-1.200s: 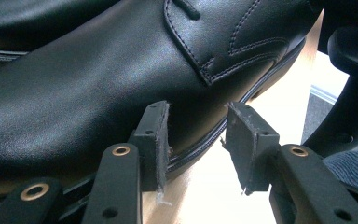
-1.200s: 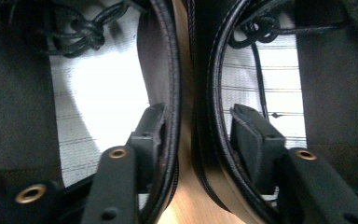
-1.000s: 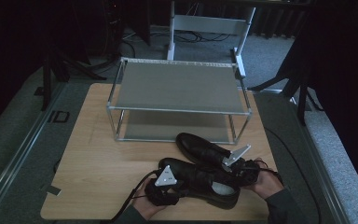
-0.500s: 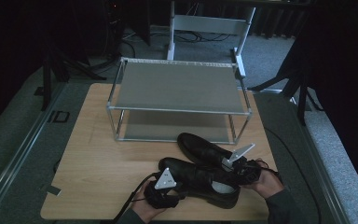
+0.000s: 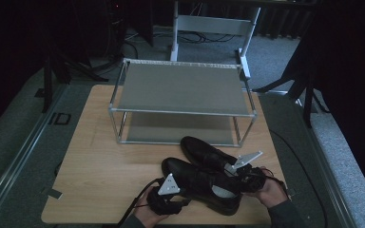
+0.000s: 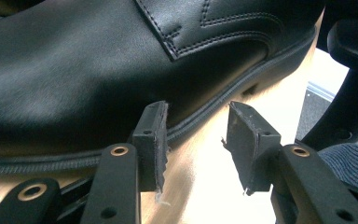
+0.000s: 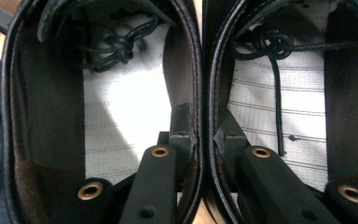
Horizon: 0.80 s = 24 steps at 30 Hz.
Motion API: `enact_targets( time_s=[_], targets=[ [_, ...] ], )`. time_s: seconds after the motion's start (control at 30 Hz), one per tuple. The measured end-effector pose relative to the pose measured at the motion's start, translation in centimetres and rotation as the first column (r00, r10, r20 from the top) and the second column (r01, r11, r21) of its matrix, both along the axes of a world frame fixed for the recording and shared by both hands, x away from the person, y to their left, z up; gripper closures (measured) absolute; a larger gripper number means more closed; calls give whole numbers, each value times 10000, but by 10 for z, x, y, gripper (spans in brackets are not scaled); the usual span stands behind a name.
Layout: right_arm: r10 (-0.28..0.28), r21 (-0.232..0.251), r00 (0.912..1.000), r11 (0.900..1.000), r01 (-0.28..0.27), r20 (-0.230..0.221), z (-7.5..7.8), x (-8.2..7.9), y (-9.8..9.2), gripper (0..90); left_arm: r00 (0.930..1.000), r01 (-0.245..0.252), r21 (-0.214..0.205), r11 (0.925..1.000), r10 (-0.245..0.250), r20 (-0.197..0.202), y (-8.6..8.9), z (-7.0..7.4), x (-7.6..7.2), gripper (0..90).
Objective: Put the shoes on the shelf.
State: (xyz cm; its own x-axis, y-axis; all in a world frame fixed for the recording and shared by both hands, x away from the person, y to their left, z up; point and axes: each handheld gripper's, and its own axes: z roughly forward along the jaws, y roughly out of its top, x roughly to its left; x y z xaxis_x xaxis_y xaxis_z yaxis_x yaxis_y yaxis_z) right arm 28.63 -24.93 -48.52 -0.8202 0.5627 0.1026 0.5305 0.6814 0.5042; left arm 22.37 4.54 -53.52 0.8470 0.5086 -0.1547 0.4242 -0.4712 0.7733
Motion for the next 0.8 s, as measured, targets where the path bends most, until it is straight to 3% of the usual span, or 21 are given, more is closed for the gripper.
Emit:
enact_targets(
  time_s=[0.3,0.37,0.8],
  targets=[
    [-765,651,9968,9951,748,243,4,-5,3,806,9995,-296,-113,9995,298,114,3,2,2,581],
    [-866,754,9962,9935,856,103,5,-4,4,805,9992,-359,-221,9991,362,151,5,3,3,582],
    [-1259,1093,9911,9867,1206,429,12,-6,8,806,9973,-631,-285,9976,641,367,10,9,10,582]
  ],
)
